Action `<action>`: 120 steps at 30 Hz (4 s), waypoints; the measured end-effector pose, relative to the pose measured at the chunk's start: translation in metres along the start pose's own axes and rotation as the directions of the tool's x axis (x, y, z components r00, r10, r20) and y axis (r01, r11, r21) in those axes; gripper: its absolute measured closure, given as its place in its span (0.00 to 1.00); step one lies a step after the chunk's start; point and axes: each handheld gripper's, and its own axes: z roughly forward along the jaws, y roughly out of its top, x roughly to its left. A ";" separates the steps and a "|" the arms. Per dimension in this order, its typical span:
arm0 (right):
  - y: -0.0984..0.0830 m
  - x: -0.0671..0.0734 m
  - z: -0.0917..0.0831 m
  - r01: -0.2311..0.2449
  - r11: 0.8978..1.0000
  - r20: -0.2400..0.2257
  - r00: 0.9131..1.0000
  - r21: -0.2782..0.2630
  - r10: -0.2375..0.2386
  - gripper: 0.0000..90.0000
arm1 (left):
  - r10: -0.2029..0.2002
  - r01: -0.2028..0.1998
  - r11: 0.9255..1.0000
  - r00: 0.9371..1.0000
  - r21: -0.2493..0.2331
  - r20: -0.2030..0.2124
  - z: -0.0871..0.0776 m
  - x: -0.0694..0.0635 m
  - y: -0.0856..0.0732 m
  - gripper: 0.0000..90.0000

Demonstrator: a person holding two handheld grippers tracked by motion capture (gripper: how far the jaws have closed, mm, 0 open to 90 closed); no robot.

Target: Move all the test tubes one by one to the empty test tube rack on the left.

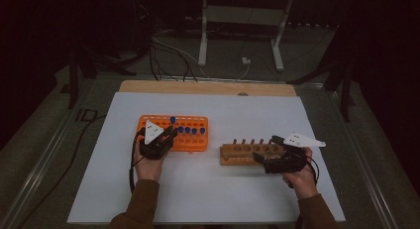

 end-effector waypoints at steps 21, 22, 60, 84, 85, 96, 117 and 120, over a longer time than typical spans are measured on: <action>-0.001 0.002 0.001 0.007 1.000 -0.011 1.000 0.004 -0.007 0.00 | -0.011 0.010 0.998 1.000 0.067 0.014 0.004 0.005 -0.012 0.85; -0.001 0.002 0.001 0.008 1.000 -0.012 1.000 0.005 -0.008 0.00 | -0.009 0.008 0.998 1.000 0.070 0.014 0.004 0.005 -0.012 0.85; -0.003 0.003 0.003 0.013 1.000 -0.022 1.000 0.010 -0.013 0.00 | 0.038 -0.042 0.985 0.999 0.167 0.028 0.009 0.001 -0.016 0.85; -0.008 0.001 -0.007 -0.002 0.999 -0.011 1.000 -0.048 0.001 0.00 | -0.020 0.014 0.993 0.998 0.114 0.057 -0.011 0.007 -0.014 0.56; -0.009 0.001 -0.008 0.000 0.999 -0.011 1.000 -0.052 0.000 0.00 | -0.028 0.022 0.995 0.998 0.101 0.061 -0.014 0.007 -0.014 0.54; -0.013 0.004 -0.010 0.045 0.995 0.015 0.999 -0.085 -0.044 0.00 | -0.004 0.010 0.999 0.993 -0.046 0.118 -0.063 0.008 -0.003 0.22; -0.020 -0.006 -0.025 0.047 0.985 0.056 0.998 -0.169 -0.038 0.00 | -0.029 0.030 0.982 1.000 -0.185 0.006 -0.118 0.023 -0.001 0.00; -0.020 -0.008 -0.026 0.041 0.984 0.059 0.998 -0.173 -0.031 0.00 | -0.036 0.036 0.982 0.999 -0.185 0.001 -0.119 0.027 -0.003 0.00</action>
